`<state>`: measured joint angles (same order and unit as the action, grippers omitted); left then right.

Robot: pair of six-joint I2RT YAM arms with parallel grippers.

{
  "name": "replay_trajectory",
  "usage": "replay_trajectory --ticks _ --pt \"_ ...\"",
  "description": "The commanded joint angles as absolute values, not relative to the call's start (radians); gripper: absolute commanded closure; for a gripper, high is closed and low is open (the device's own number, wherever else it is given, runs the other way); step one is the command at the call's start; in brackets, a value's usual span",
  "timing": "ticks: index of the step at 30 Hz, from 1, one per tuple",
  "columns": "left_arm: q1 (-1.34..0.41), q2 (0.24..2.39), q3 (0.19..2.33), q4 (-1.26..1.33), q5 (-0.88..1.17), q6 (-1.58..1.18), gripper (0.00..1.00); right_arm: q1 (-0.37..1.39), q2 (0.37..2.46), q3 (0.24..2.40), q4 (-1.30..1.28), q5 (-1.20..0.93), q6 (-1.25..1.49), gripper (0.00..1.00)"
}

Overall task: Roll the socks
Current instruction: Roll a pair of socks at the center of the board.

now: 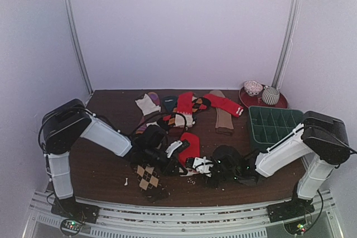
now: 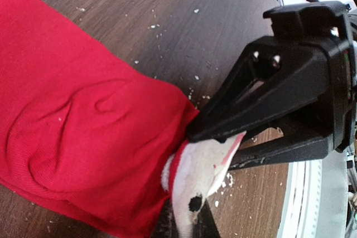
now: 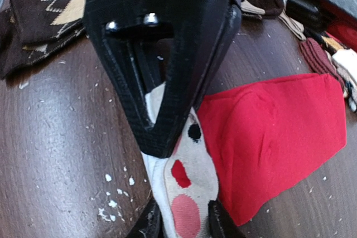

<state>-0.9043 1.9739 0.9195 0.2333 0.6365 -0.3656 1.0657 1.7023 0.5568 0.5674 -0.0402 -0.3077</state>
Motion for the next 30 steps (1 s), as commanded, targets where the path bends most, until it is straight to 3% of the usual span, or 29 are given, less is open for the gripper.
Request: replay_trajectory --ticks 1,3,4,7,10,13,20,30 --pt "-0.899 2.045 0.893 0.051 0.589 -0.353 1.0 1.061 1.738 0.577 0.549 -0.091 -0.248 0.81" --pt "-0.899 2.034 0.894 0.055 0.574 -0.343 0.99 1.04 1.745 0.59 0.506 -0.16 -0.198 0.84" --pt "-0.899 2.019 0.893 0.057 0.561 -0.335 0.93 1.028 1.748 0.596 0.48 -0.204 -0.169 0.85" --pt "-0.899 1.956 0.897 0.045 0.475 -0.283 0.61 0.991 1.76 0.614 0.39 -0.318 -0.068 0.87" --pt "-0.899 1.878 0.908 0.024 0.386 -0.216 0.5 0.959 1.776 0.622 0.307 -0.424 0.022 0.87" --pt "-0.9 1.787 0.875 0.063 0.314 -0.153 0.47 0.934 1.818 0.66 0.211 -0.524 0.092 0.87" --pt "-0.939 1.61 0.681 0.444 0.242 0.017 0.46 0.829 1.93 0.727 0.065 -0.776 0.219 0.87" --pt "-0.978 1.758 0.718 0.526 0.364 0.075 0.49 0.773 2.005 0.795 -0.068 -0.806 0.211 0.87"
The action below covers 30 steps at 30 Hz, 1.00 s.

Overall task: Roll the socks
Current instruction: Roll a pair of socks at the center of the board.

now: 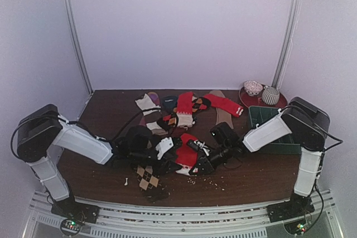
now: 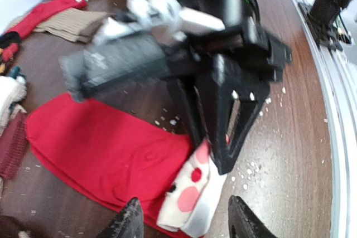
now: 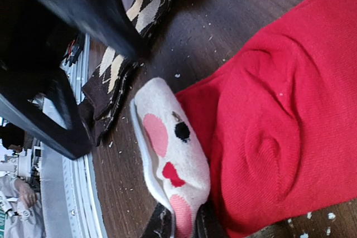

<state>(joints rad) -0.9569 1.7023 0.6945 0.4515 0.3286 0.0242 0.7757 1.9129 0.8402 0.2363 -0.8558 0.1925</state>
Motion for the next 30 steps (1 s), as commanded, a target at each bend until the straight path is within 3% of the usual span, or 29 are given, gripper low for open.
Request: replay_trajectory --ticks 1,9,19,25,30 --pt "-0.979 1.772 0.722 0.526 0.364 0.076 0.49 0.772 2.008 0.797 -0.071 -0.808 0.212 0.87" --pt "-0.979 1.845 0.732 0.548 0.352 0.061 0.59 0.769 2.009 0.804 -0.084 -0.801 0.221 0.87" --pt "-0.979 1.897 0.765 0.51 0.363 0.015 1.0 0.769 1.996 0.801 -0.082 -0.782 0.211 0.84" --pt "-0.948 1.909 0.77 0.393 0.351 -0.13 1.0 0.769 1.85 0.758 0.008 -0.679 0.178 0.69" --pt "-0.922 1.92 0.783 0.257 0.389 -0.25 1.0 0.773 1.655 0.672 0.193 -0.542 0.139 0.64"
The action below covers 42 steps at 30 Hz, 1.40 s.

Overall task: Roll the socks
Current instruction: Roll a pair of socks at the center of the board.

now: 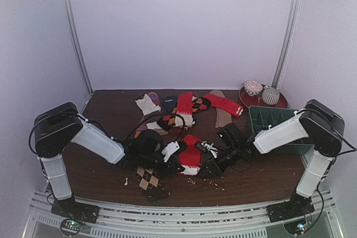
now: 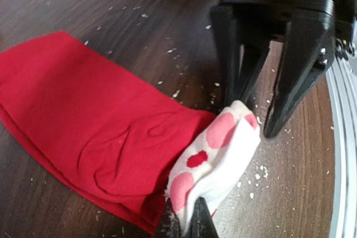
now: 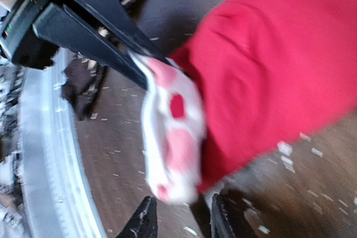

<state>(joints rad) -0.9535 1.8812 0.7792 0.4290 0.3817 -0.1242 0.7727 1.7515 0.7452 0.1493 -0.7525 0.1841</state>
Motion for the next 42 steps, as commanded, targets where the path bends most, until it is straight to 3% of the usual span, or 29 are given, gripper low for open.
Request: replay_trajectory --ticks 1,9,23,27,33,38,42 --pt "-0.921 1.927 0.787 0.237 0.404 -0.266 1.0 0.779 1.62 0.652 0.229 -0.518 0.111 0.63" --pt "-0.91 2.006 0.842 0.104 0.471 -0.308 1.0 0.939 1.433 0.513 0.482 -0.248 -0.199 0.51" --pt "-0.899 2.026 0.836 0.063 0.487 -0.298 1.0 0.981 1.676 0.608 0.539 -0.232 -0.299 0.49" --pt "-0.897 2.029 0.834 0.062 0.491 -0.293 1.0 0.98 1.712 0.603 0.56 -0.214 -0.281 0.53" --pt "-0.896 2.04 0.842 0.054 0.498 -0.28 1.0 0.981 1.738 0.597 0.561 -0.223 -0.235 0.77" --pt "-0.894 2.043 0.862 0.041 0.473 -0.267 1.0 0.975 1.762 0.618 0.493 -0.276 -0.151 0.85" --pt "-0.895 1.994 0.868 0.048 0.41 -0.236 0.77 0.957 1.798 0.639 0.389 -0.344 -0.056 0.86"
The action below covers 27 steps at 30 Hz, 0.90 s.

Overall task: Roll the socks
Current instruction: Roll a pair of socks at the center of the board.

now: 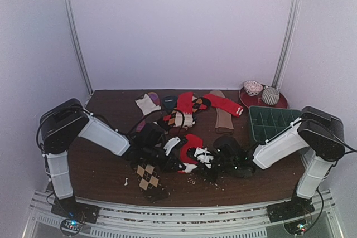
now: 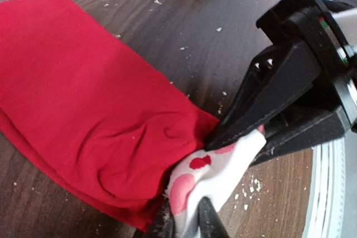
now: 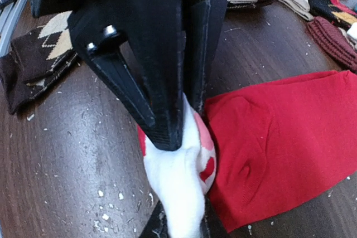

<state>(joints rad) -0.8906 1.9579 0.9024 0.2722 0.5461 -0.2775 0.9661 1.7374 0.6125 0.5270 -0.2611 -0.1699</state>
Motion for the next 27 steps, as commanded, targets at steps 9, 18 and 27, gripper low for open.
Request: replay_trajectory --ticks 9,18,27 --pt "-0.897 1.65 0.763 0.274 0.248 -0.071 0.53 0.849 1.902 0.661 0.179 -0.598 0.136 0.87" --pt "-0.914 1.675 0.73 0.484 0.378 0.085 0.49 0.769 2.005 0.712 0.058 -0.759 0.191 0.87" --pt "-0.927 1.813 0.784 0.5 0.436 0.115 0.5 0.752 2.04 0.757 -0.033 -0.811 0.17 0.86"
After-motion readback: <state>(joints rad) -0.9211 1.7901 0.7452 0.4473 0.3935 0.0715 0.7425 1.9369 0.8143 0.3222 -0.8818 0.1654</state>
